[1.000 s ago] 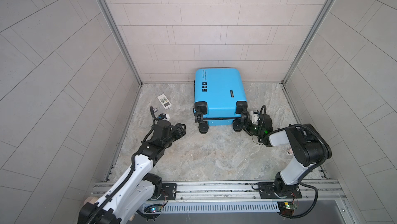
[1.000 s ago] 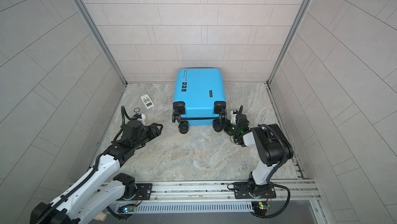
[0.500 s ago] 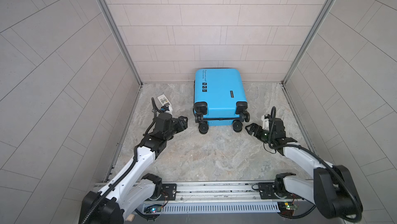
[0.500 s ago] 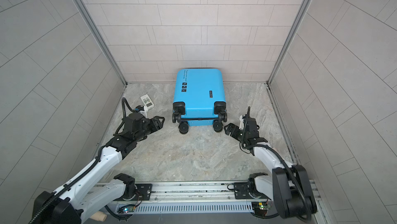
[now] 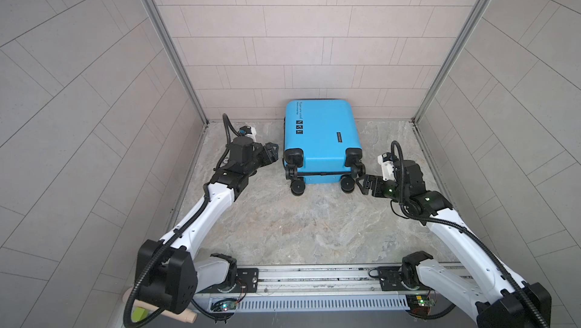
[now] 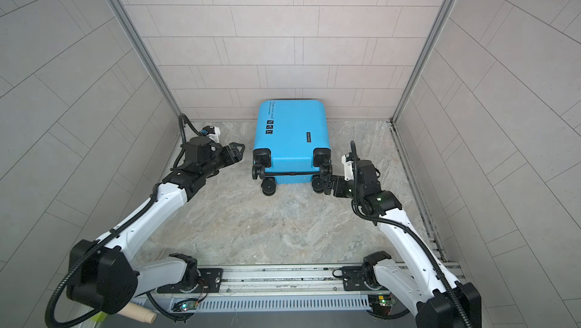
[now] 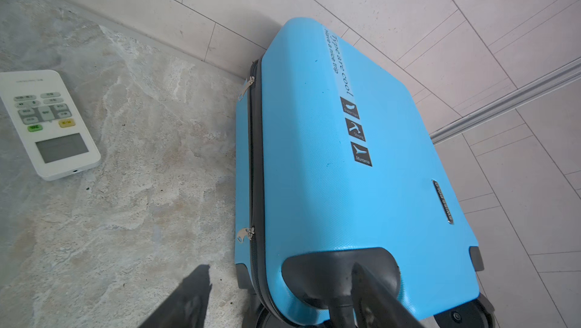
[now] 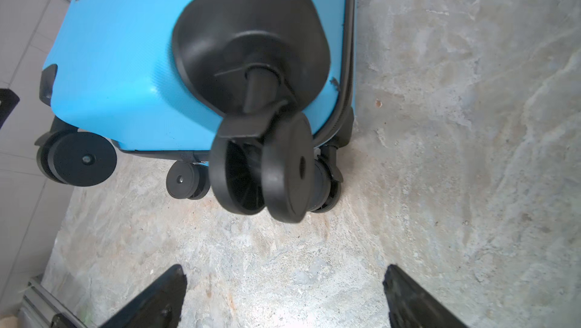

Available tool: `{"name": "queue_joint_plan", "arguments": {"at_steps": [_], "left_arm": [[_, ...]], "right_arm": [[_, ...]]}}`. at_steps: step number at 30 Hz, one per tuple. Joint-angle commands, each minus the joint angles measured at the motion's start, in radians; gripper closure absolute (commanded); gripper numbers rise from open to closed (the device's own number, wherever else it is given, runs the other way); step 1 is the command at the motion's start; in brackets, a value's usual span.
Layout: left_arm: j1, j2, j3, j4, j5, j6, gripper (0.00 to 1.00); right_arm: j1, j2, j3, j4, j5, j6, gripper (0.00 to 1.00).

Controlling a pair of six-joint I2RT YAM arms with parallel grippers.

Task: Pack the luggage
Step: 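Grip the nearest wheel caster with the right gripper while the left approaches the zipper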

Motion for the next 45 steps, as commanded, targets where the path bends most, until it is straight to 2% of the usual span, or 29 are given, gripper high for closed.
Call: {"name": "queue_joint_plan", "arguments": {"at_steps": [1, 5, 8, 11, 18, 20, 24, 33, 41, 45], "left_arm": [[0.041, 0.038, 0.016, 0.065, 0.049, 0.015, 0.25], [0.121, 0.12, 0.026, 0.107, 0.108, -0.04, 0.28], [0.146, 0.17, 0.031, 0.122, 0.117, -0.051, 0.32], [0.147, 0.196, 0.022, 0.137, 0.108, -0.039, 0.34], [0.146, 0.185, -0.087, 0.194, 0.074, 0.017, 0.37], [0.141, 0.19, -0.112, 0.224, 0.085, 0.025, 0.38], [0.093, 0.22, -0.106, 0.228, 0.096, 0.069, 0.42], [-0.037, 0.252, -0.097, 0.242, 0.09, 0.118, 0.44], [-0.204, 0.321, -0.057, 0.255, 0.069, 0.141, 0.44], [-0.215, 0.282, -0.101, 0.295, 0.068, 0.171, 0.44]], "right_arm": [[0.034, 0.092, 0.082, -0.088, 0.082, -0.051, 0.0], [0.073, 0.228, 0.188, -0.126, 0.112, -0.075, 0.01], [0.088, 0.303, 0.229, -0.12, 0.124, -0.079, 0.08], [0.088, 0.339, 0.25, -0.101, 0.138, -0.075, 0.23], [0.073, 0.353, 0.34, -0.135, 0.167, -0.098, 0.74], [0.053, 0.364, 0.357, -0.146, 0.154, -0.104, 0.81], [0.014, 0.373, 0.365, -0.16, 0.126, -0.114, 0.87], [-0.127, 0.345, 0.357, -0.186, 0.019, -0.145, 0.93], [-0.195, 0.331, 0.337, -0.187, -0.027, -0.144, 0.95], [-0.205, 0.334, 0.345, -0.2, -0.04, -0.157, 0.98]]}}
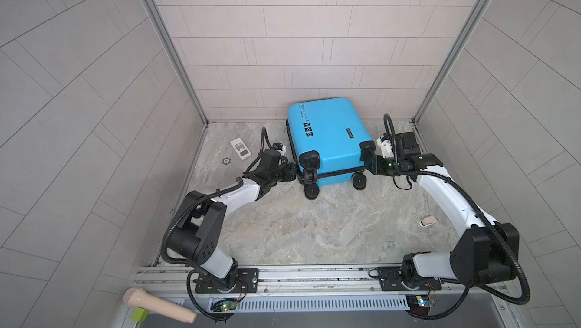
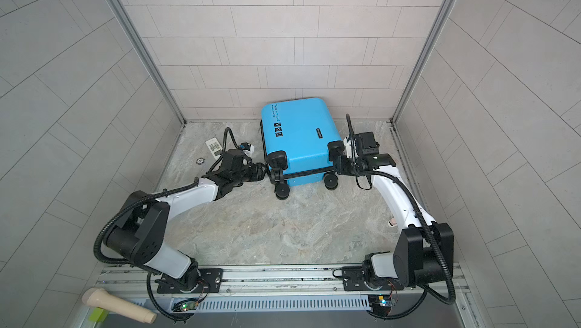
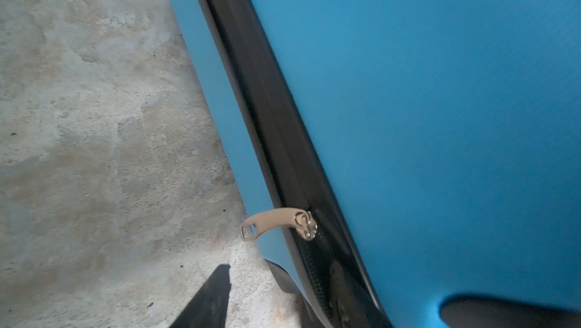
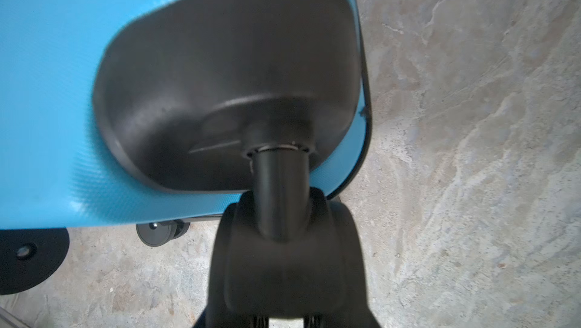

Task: Pack the luggage
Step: 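Grip the nearest wheel caster with the right gripper while the left approaches the zipper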

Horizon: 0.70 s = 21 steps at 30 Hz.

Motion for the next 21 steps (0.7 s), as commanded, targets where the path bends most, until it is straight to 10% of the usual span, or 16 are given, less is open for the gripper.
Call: {"name": "queue_joint_plan", "arguments": {"at_steps": [1, 9, 15, 21], "left_arm": [[-0.02, -0.051, -0.023, 0.063, 0.021, 0.069, 0.44], [0.037, -0.145, -0.146, 0.183, -0.09, 0.141, 0.39], [0.056, -0.023, -0.141, 0.326, 0.094, 0.218, 0.37], [0.098, 0.076, -0.164, 0.503, 0.231, 0.223, 0.63]], "right_arm": [[-0.01, -0.034, 0.014, -0.015, 0.018, 0.024, 0.98], [-0.015, -0.018, 0.024, 0.001, 0.007, 0.042, 1.0], [-0.002, -0.009, 0.038, 0.026, -0.041, 0.063, 0.97], [0.014, -0.016, 0.04, 0.02, -0.038, 0.052, 0.93]]}}
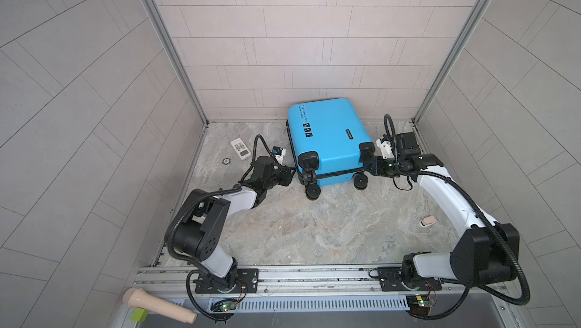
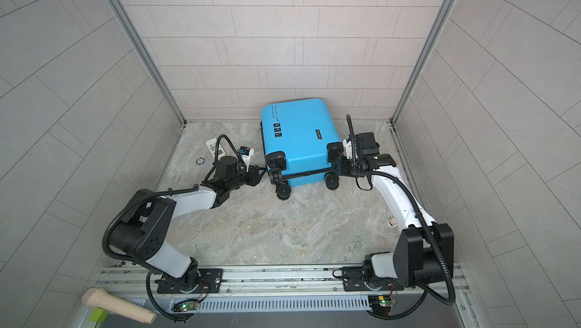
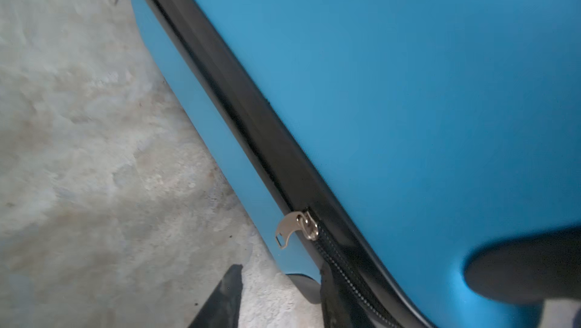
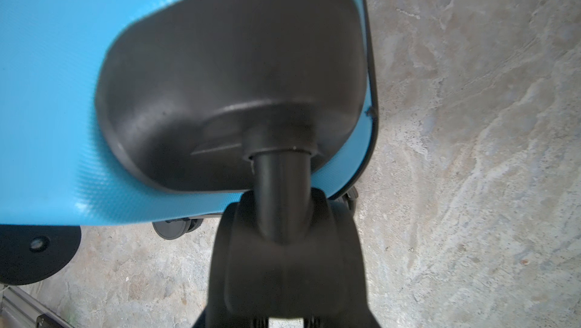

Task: Pack the luggage

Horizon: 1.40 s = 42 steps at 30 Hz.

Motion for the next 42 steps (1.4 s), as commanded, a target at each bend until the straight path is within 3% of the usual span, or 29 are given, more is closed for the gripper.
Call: {"name": "queue_joint_plan", "arguments": {"at_steps": [1, 3, 8, 10, 13, 19, 23, 26, 28, 29, 35, 42], "left_arm": [[0.02, 0.031, -0.013, 0.161, 0.103, 0.033, 0.65], [0.02, 0.049, -0.012, 0.162, 0.096, 0.053, 0.71], [0.021, 0.046, -0.035, 0.189, 0.018, 0.089, 0.74], [0.02, 0.023, -0.046, 0.187, -0.018, 0.109, 0.73], [0.02, -0.026, -0.069, 0.183, -0.1, 0.113, 0.68], [0.021, -0.205, -0.182, 0.255, -0.277, 0.046, 0.52], [0.022, -0.315, -0.258, 0.335, -0.349, 0.037, 0.36], [0.023, -0.373, -0.252, 0.278, -0.419, 0.014, 0.22], [0.023, -0.406, -0.246, 0.252, -0.426, -0.003, 0.03], [0.023, -0.42, -0.247, 0.248, -0.422, -0.012, 0.0], [0.022, -0.523, -0.294, 0.195, -0.447, -0.043, 0.02], [0.022, -0.671, -0.41, 0.079, -0.493, -0.08, 0.1]], "right_arm": [[0.003, -0.015, 0.038, 0.031, 0.008, 0.03, 0.92], [0.006, -0.016, 0.041, 0.023, 0.005, 0.029, 0.83], [0.017, -0.038, 0.042, 0.007, 0.022, 0.033, 0.38], [0.019, -0.054, 0.045, -0.005, 0.036, 0.036, 0.26], [0.02, -0.085, 0.055, -0.027, 0.061, 0.046, 0.18], [0.092, -0.149, 0.092, -0.077, 0.132, 0.097, 0.16], [0.252, -0.169, 0.126, -0.103, 0.23, 0.149, 0.17], [0.393, -0.147, 0.152, -0.102, 0.301, 0.2, 0.16], [0.484, -0.118, 0.167, -0.084, 0.329, 0.232, 0.12], [0.536, -0.094, 0.179, -0.077, 0.35, 0.248, 0.11], [0.733, 0.084, 0.273, -0.041, 0.409, 0.299, 0.08], [0.796, 0.295, 0.382, -0.065, 0.434, 0.299, 0.11]]}}
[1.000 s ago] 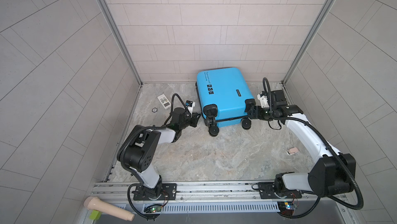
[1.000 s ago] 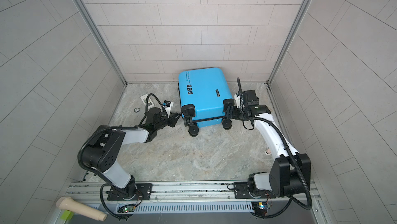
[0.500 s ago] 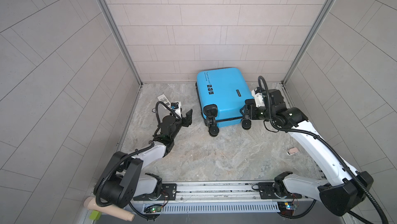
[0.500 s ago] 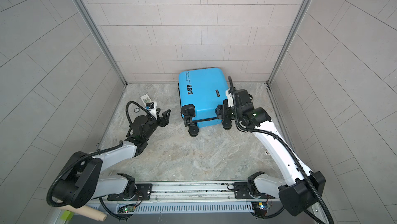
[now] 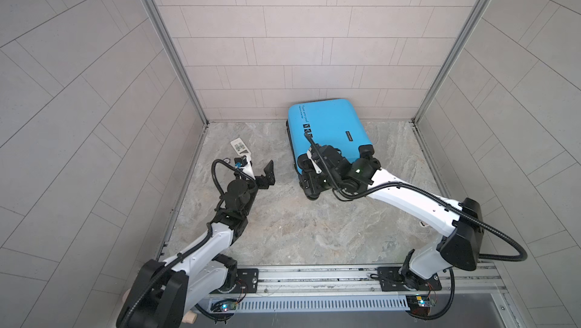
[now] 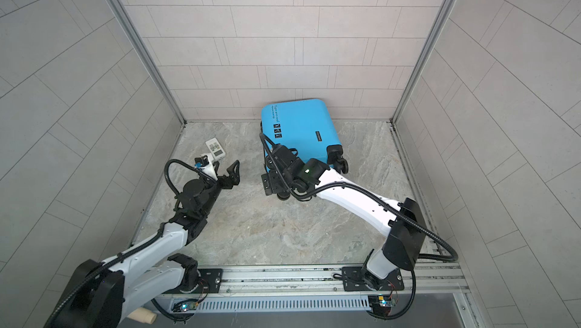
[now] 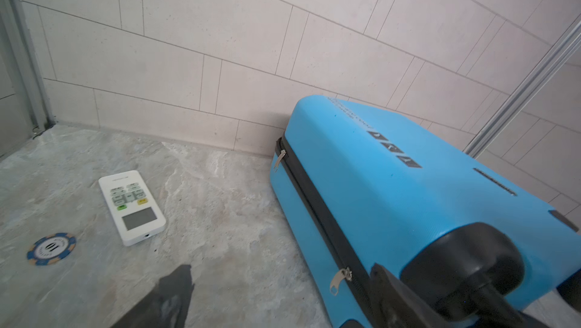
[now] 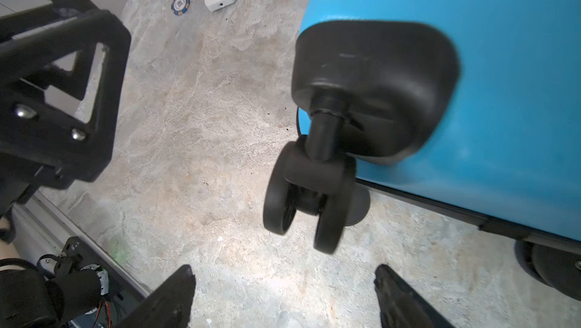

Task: Pack the luggage

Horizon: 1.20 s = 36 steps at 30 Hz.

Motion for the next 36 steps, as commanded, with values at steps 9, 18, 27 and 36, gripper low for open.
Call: {"name": "queue_joint_plan", "arguments": {"at_steps": [9, 18, 27, 36], "left_arm": [[0.003, -0.206, -0.121, -0.173, -0.042, -0.059, 0.13], [-0.003, -0.205, -0.103, -0.193, 0.019, -0.027, 0.31], [-0.139, -0.092, -0.066, -0.106, 0.049, 0.033, 0.4], [-0.453, 0.082, -0.016, -0.007, 0.016, 0.274, 0.46]], "right_arm": [[0.006, 0.203, 0.144, -0.028, 0.093, 0.019, 0.3], [0.006, 0.136, 0.06, 0.001, 0.13, 0.017, 0.93], [0.007, -0.105, -0.145, -0.004, 0.172, -0.006, 1.0], [-0.003, -0.28, -0.278, -0.083, 0.215, -0.062, 1.0]]}}
